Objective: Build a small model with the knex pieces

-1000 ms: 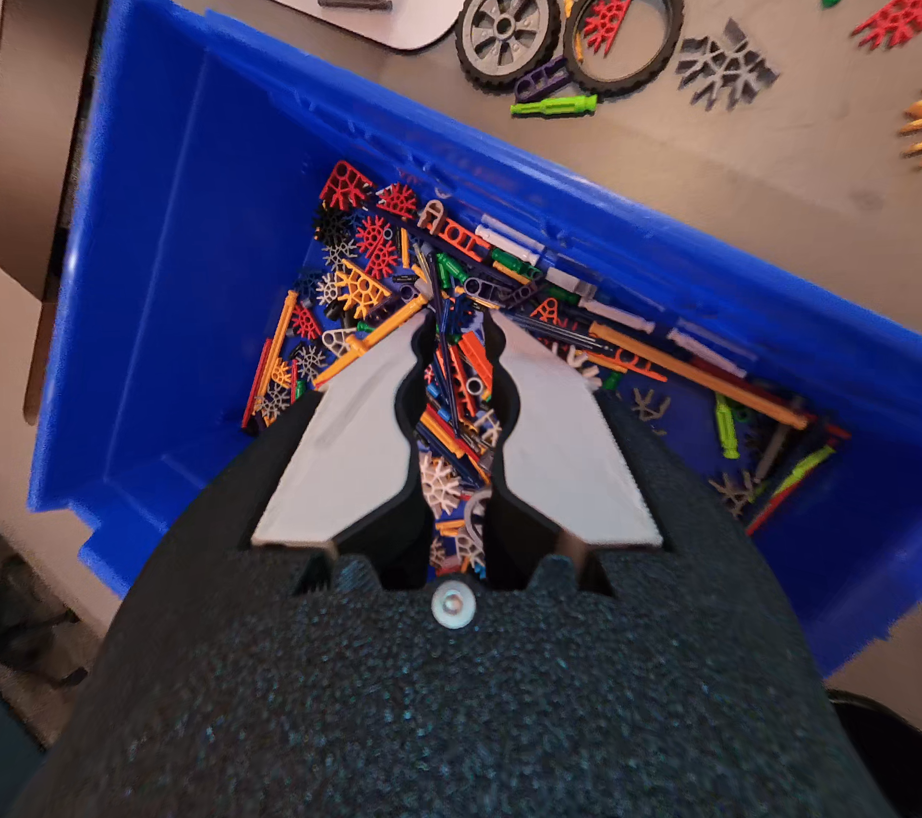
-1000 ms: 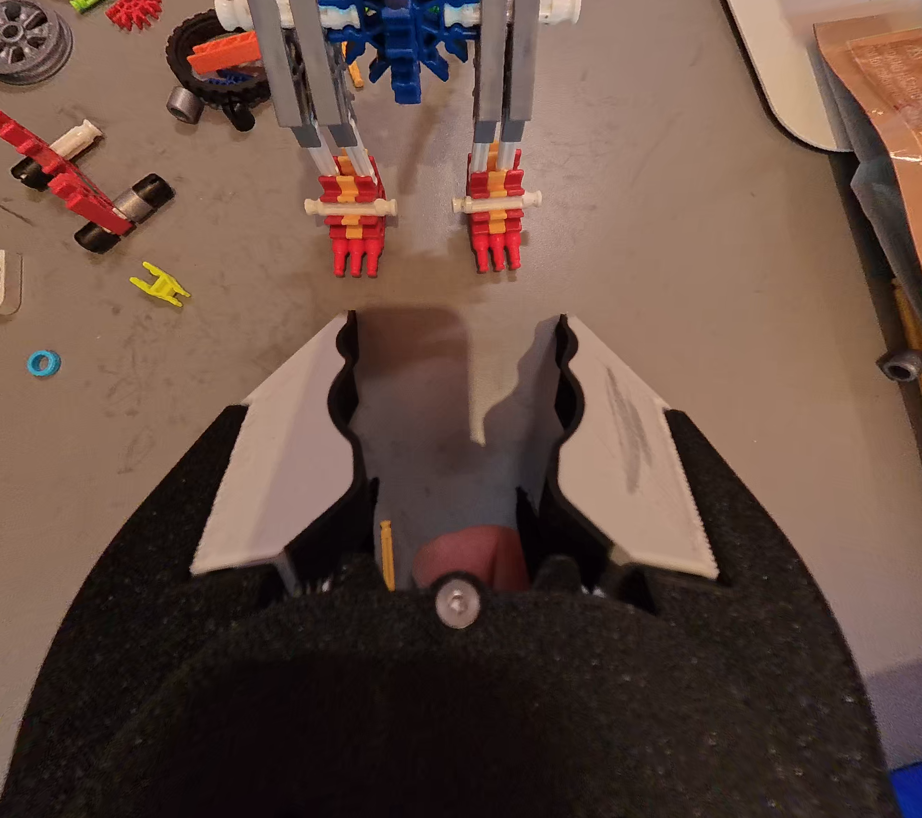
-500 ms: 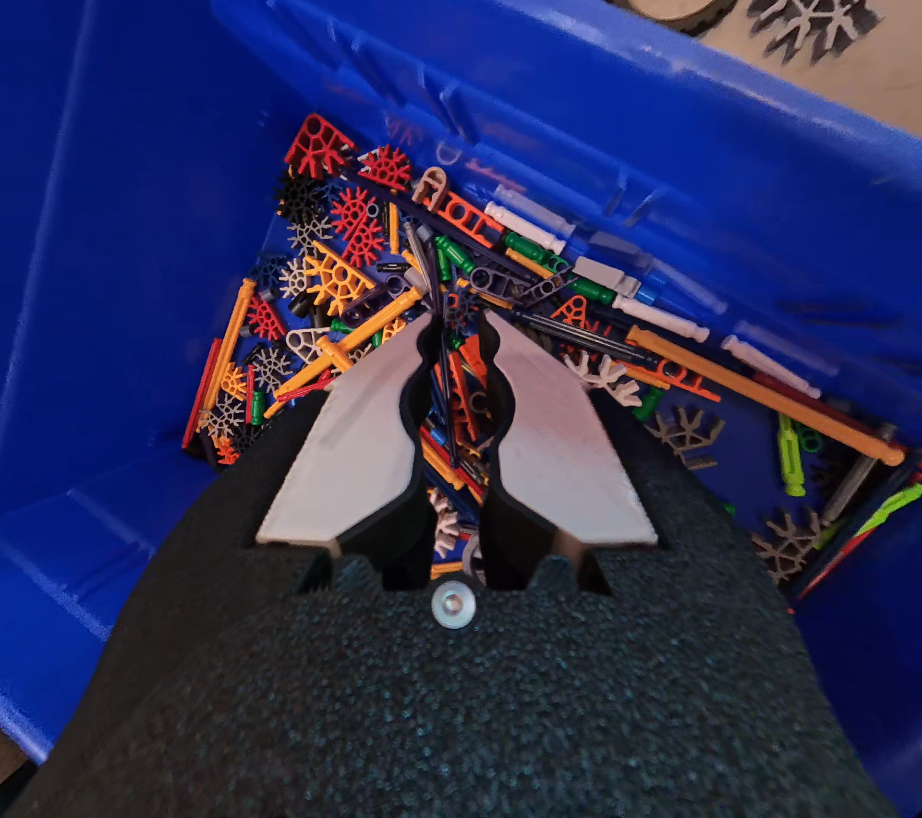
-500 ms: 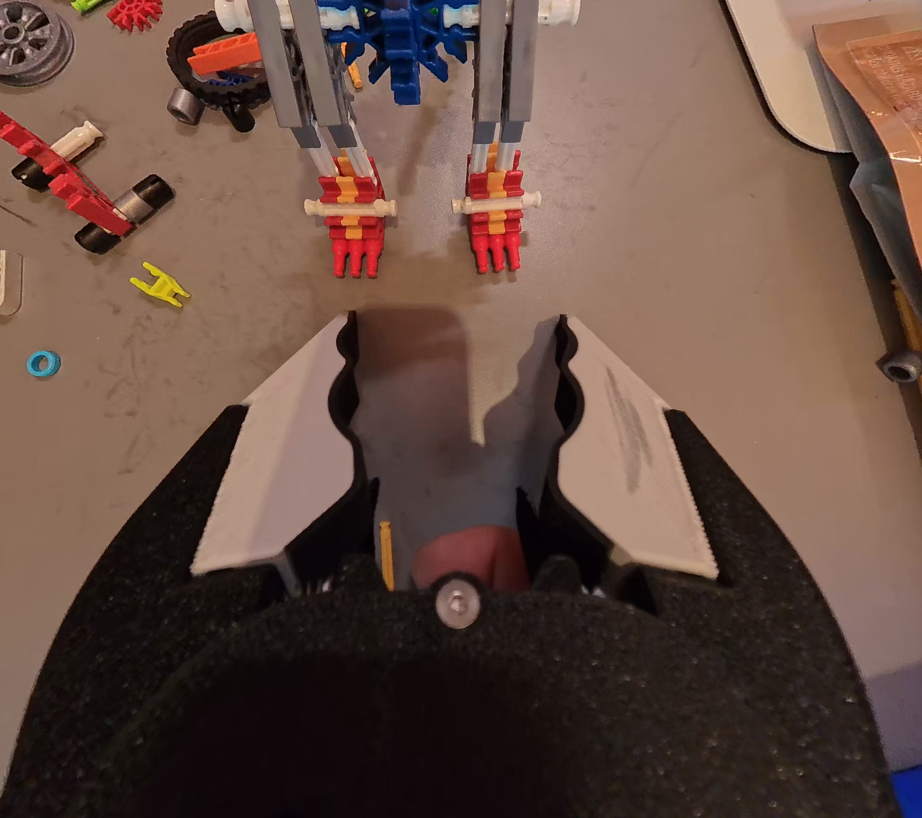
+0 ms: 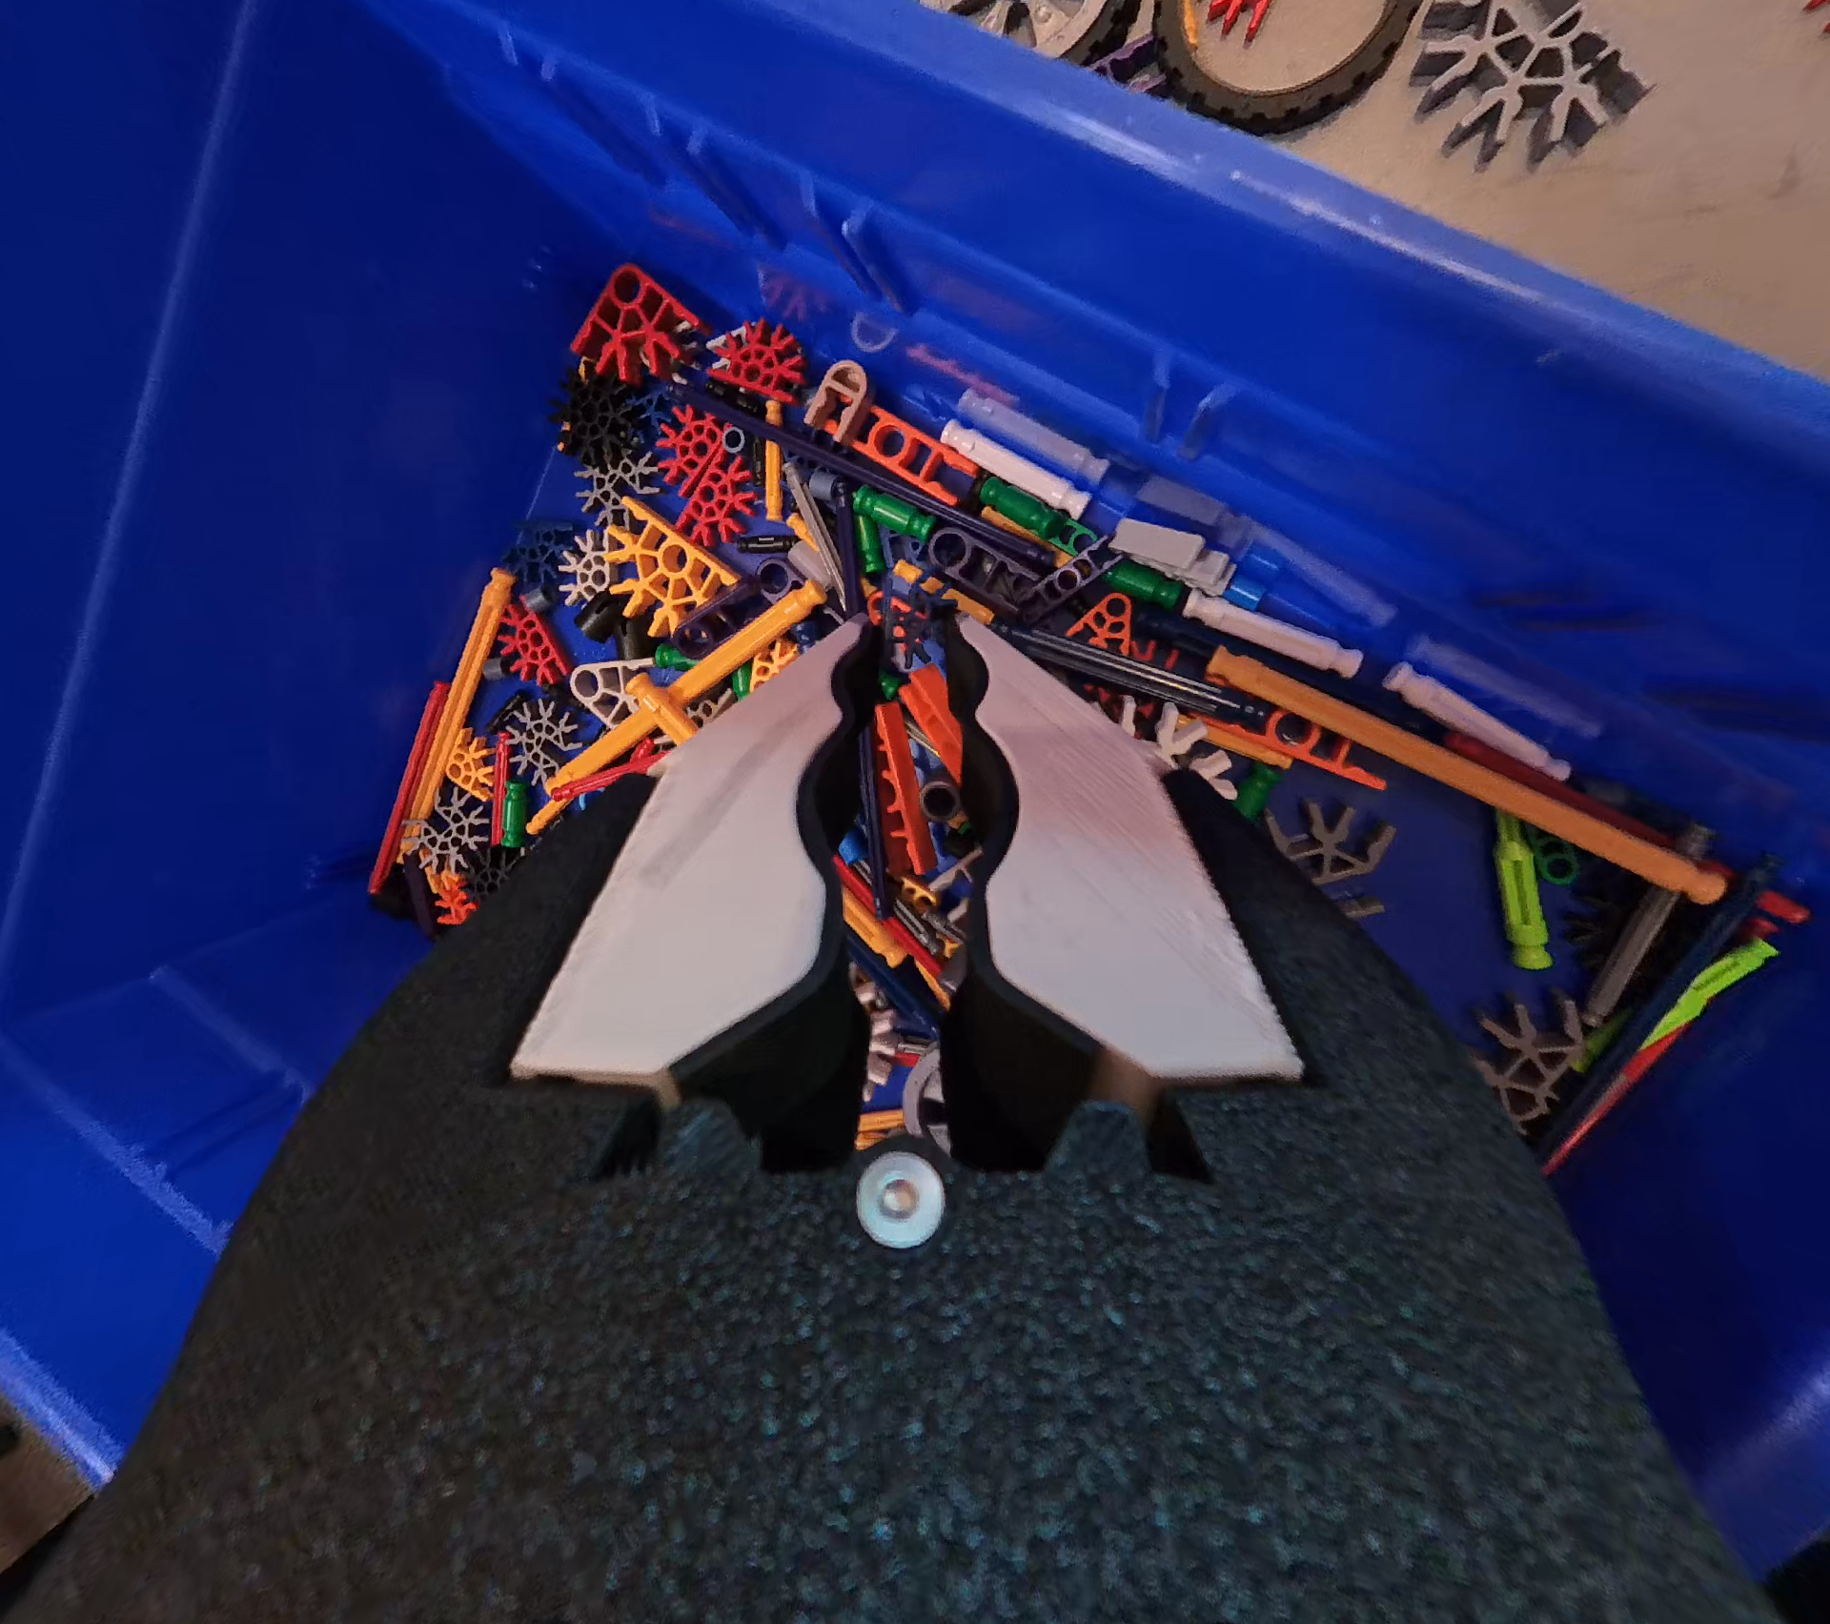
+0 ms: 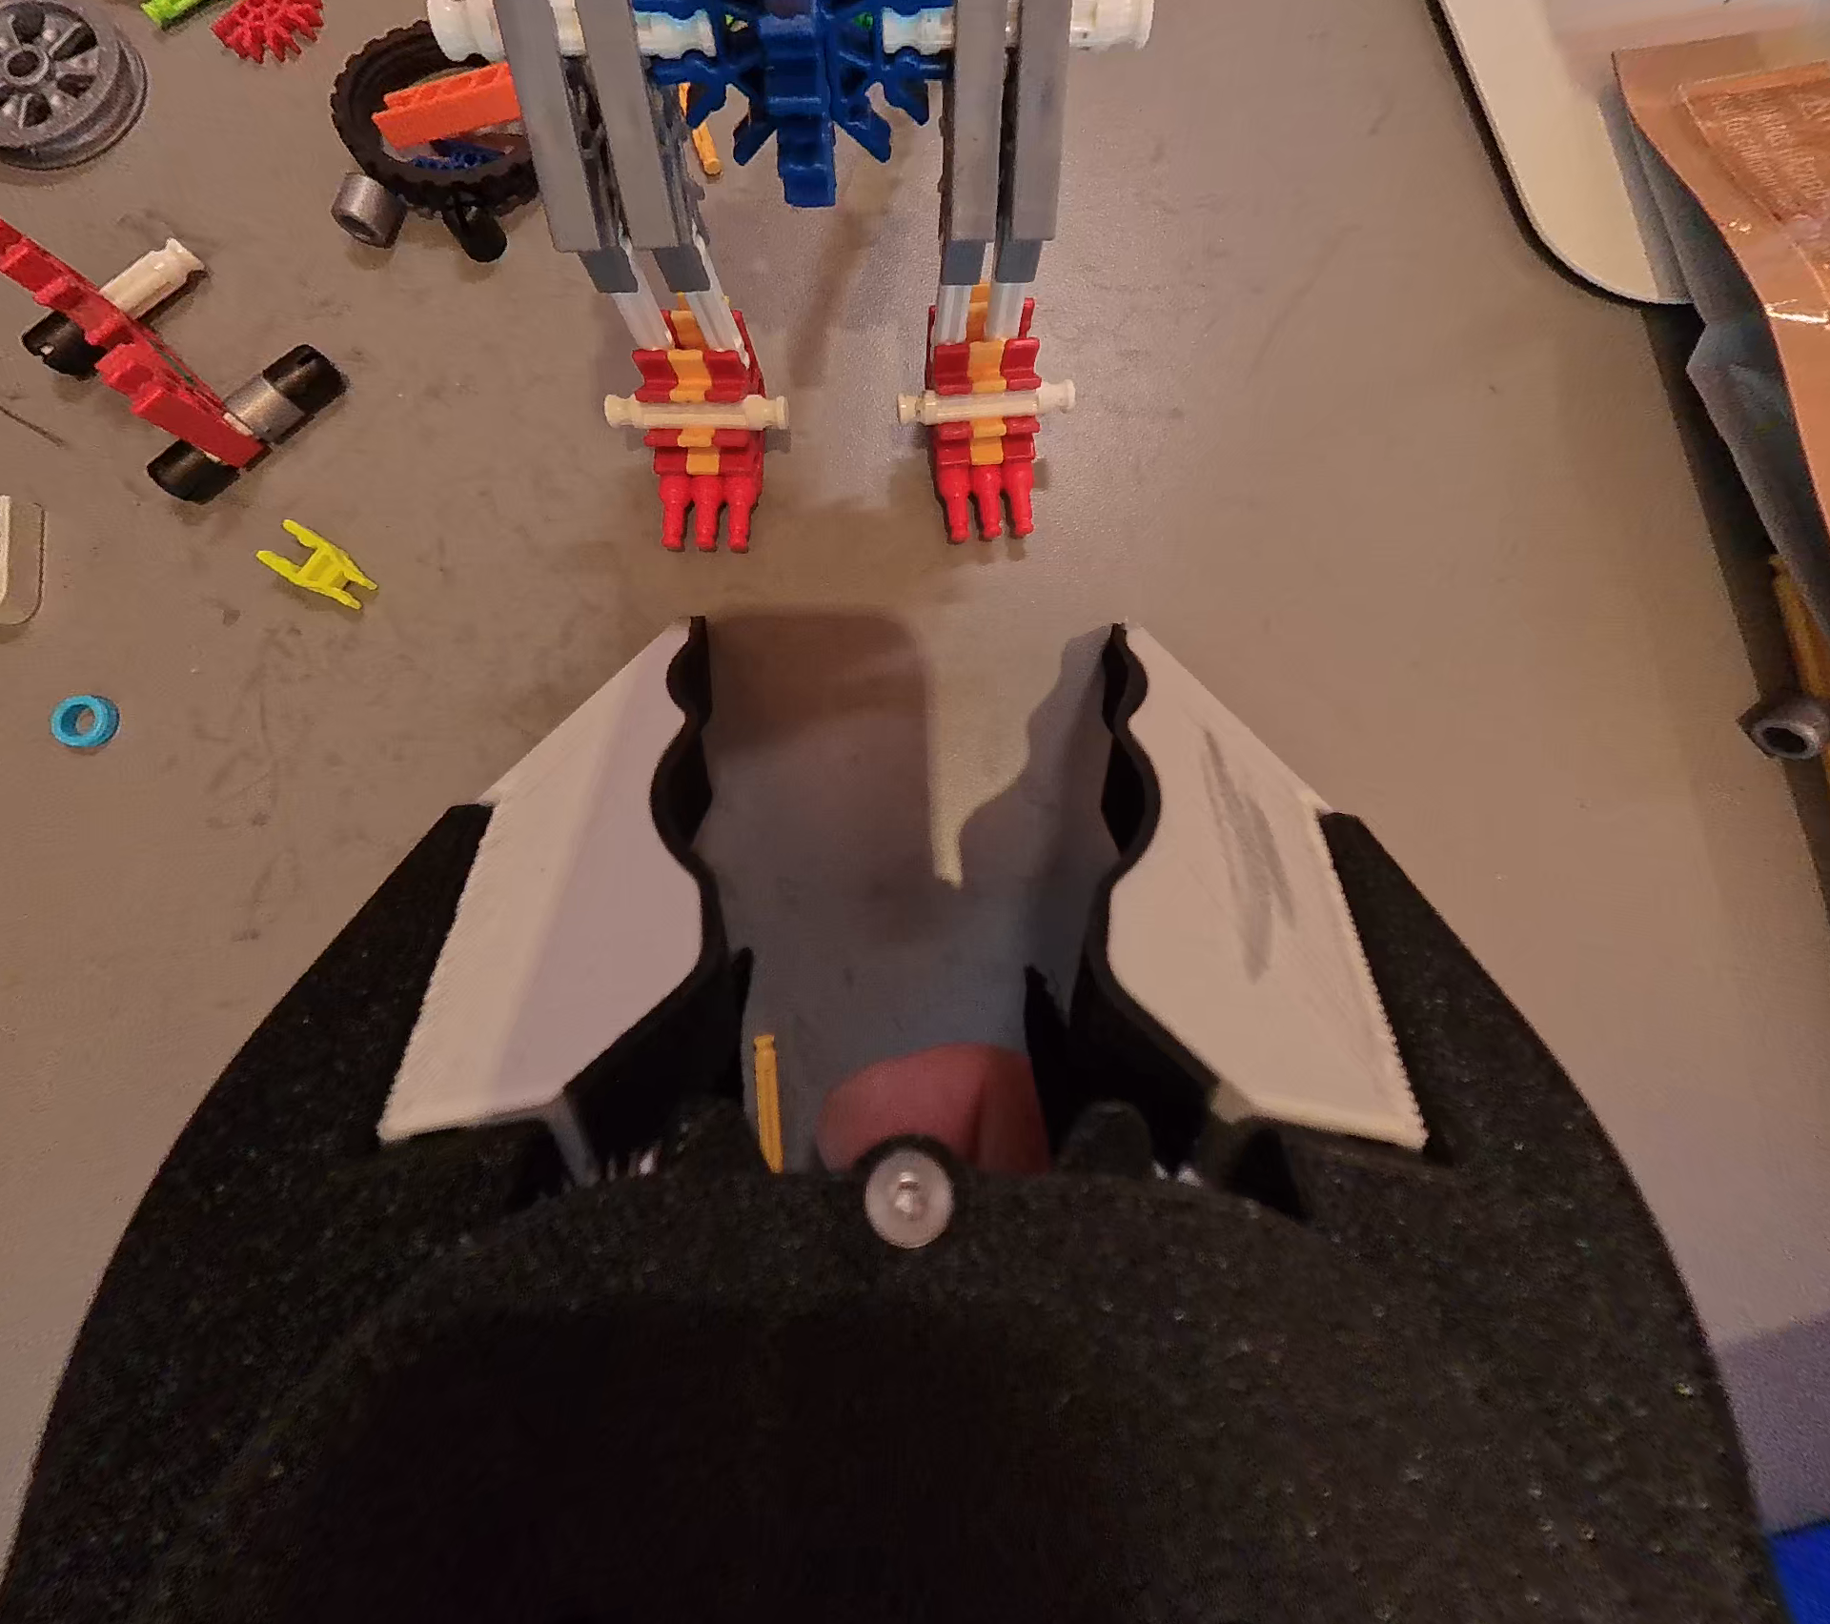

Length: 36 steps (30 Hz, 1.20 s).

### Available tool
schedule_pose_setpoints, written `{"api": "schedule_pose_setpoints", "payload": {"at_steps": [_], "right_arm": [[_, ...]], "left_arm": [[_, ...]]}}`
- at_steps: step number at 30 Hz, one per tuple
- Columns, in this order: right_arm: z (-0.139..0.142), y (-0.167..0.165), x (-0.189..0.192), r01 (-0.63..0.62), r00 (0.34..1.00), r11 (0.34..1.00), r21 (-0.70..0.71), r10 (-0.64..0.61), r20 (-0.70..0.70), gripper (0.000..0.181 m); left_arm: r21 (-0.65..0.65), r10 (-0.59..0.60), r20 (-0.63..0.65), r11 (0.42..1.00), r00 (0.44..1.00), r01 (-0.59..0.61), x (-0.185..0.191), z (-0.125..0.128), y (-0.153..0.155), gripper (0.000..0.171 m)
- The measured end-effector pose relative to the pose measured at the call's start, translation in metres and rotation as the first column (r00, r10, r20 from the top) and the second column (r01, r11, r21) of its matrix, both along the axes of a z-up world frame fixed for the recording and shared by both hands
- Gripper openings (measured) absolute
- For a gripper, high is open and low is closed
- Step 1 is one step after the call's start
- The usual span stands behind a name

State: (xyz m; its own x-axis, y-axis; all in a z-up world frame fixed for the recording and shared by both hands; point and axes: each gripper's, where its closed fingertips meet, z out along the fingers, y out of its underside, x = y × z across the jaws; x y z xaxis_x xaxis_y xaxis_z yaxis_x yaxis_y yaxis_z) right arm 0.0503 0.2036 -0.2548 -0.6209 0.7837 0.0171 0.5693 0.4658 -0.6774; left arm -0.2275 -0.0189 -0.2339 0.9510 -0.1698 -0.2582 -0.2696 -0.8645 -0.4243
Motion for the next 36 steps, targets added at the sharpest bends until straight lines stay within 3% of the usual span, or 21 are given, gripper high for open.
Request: {"api": "schedule_pose_setpoints", "payload": {"at_steps": [15, 26, 27, 31, 36], "right_arm": [[0.0, 0.0, 0.0, 0.0, 1.0, 1.0, 0.003, 0.0, 0.0, 0.079], [0.0, 0.0, 0.0, 0.001, 1.0, 1.0, 0.005, -0.001, 0.001, 0.08], [0.0, 0.0, 0.0, 0.001, 1.0, 1.0, 0.005, -0.001, 0.001, 0.08], [0.0, 0.0, 0.0, 0.0, 1.0, 1.0, 0.006, 0.0, 0.001, 0.08], [0.0, -0.001, 0.0, 0.0, 1.0, 1.0, 0.009, 0.0, 0.004, 0.081]], "left_arm": [[0.067, 0.003, -0.004, 0.998, 1.0, -0.002, 0.006, 0.022, -0.002, 0.011], [0.15, -0.018, -0.046, 0.988, 0.999, 0.025, 0.016, 0.055, 0.0, 0.01], [0.167, -0.027, -0.057, 0.985, 0.998, 0.036, 0.018, 0.06, 0.002, 0.0], [0.208, -0.066, -0.076, 0.975, 0.995, 0.08, 0.029, 0.077, 0.004, 0.0], [0.163, -0.051, -0.109, 0.984, 0.993, 0.069, 0.021, 0.071, -0.006, 0.0]]}}
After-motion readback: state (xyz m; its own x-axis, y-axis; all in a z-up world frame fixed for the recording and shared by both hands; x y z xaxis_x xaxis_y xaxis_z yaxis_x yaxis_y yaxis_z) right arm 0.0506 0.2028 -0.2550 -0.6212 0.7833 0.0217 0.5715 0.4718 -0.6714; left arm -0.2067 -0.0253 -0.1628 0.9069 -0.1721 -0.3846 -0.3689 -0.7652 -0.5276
